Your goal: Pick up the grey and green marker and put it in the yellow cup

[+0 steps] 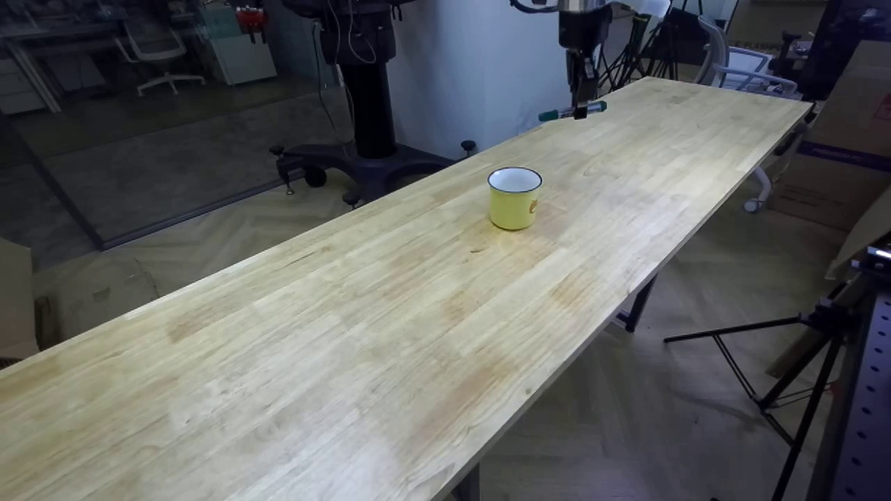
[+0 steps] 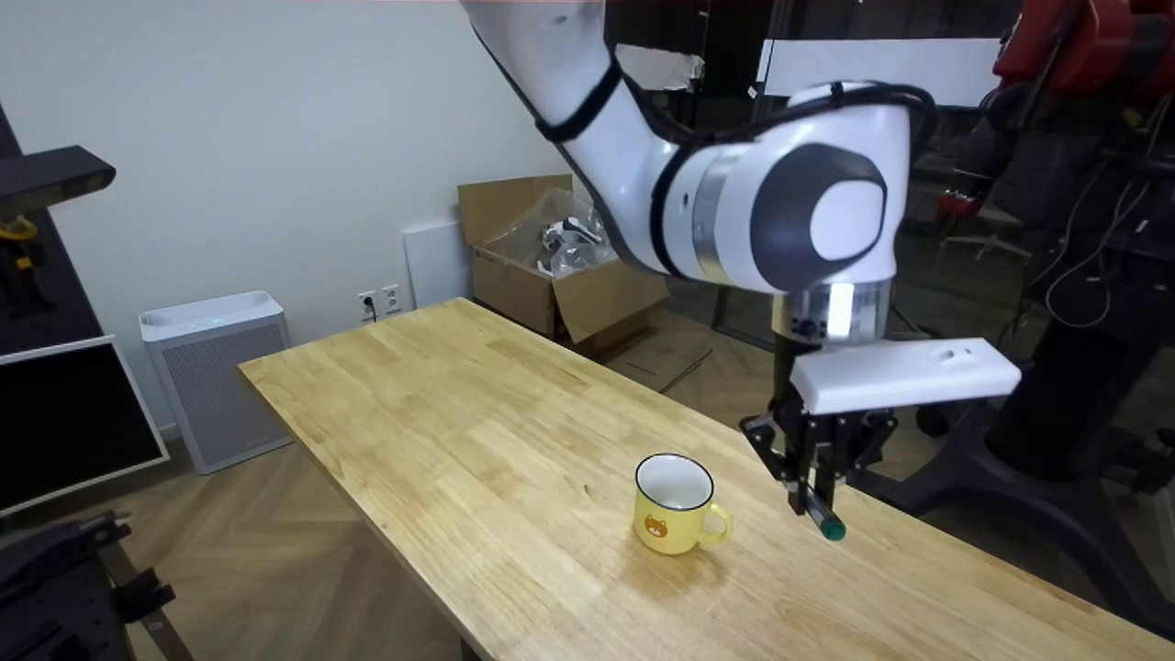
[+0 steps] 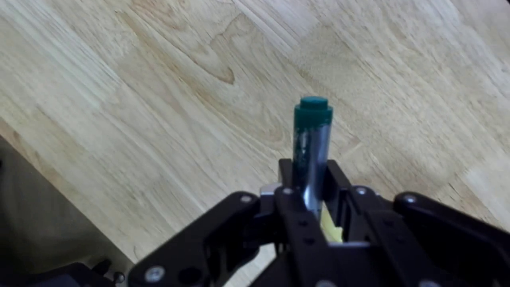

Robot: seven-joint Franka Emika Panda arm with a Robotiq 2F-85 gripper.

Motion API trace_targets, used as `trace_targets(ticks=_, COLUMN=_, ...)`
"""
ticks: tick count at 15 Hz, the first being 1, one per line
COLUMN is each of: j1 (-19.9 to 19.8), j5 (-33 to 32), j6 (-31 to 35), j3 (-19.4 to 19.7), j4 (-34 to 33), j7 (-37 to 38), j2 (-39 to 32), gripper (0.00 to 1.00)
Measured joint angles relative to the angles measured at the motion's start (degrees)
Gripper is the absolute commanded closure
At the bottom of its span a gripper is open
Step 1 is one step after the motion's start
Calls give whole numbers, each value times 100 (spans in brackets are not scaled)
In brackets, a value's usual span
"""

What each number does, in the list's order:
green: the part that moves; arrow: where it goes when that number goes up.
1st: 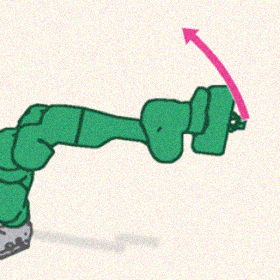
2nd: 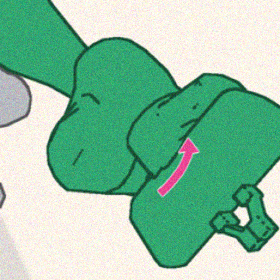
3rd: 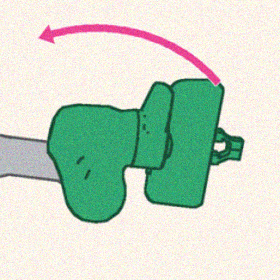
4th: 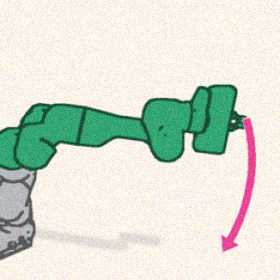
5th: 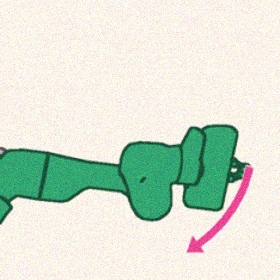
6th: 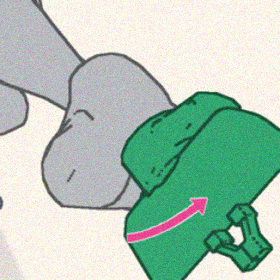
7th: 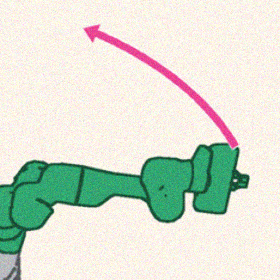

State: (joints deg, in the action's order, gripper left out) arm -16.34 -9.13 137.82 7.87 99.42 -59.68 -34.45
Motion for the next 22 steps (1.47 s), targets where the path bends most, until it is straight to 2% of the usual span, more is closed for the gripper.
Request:
trace_targets(ticks=4, j1=360, j5=-123, j6=-651, j3=-82, j4=202, j7=210, j2=622, gripper=95)
trace_targets(ticks=5, j1=415, j5=-121, j6=-800, j3=-123, j4=236, j7=220, j2=726, gripper=79)
trace_targets(ticks=9, j1=518, j5=-132, j6=-1042, j3=-190, j4=336, j7=225, j2=898, gripper=79)
trace_targets(ticks=10, j1=513, j5=-137, j6=-1042, j3=-190, j4=353, j7=225, j2=899, gripper=95)
trace_targets(ticks=12, j1=496, j5=-134, j6=-1019, j3=-192, j4=370, j7=218, j2=890, gripper=95)
trace_targets(ticks=14, j1=480, j5=-135, j6=-730, j3=-191, j4=427, j7=246, j2=835, gripper=95)
trace_targets(ticks=18, j1=523, j5=-108, j6=323, j3=-246, j4=647, j7=599, j2=590, gripper=95)
trace_targets(ticks=22, j1=506, j5=302, j6=956, j3=-580, j4=768, j7=836, j2=288, gripper=95)
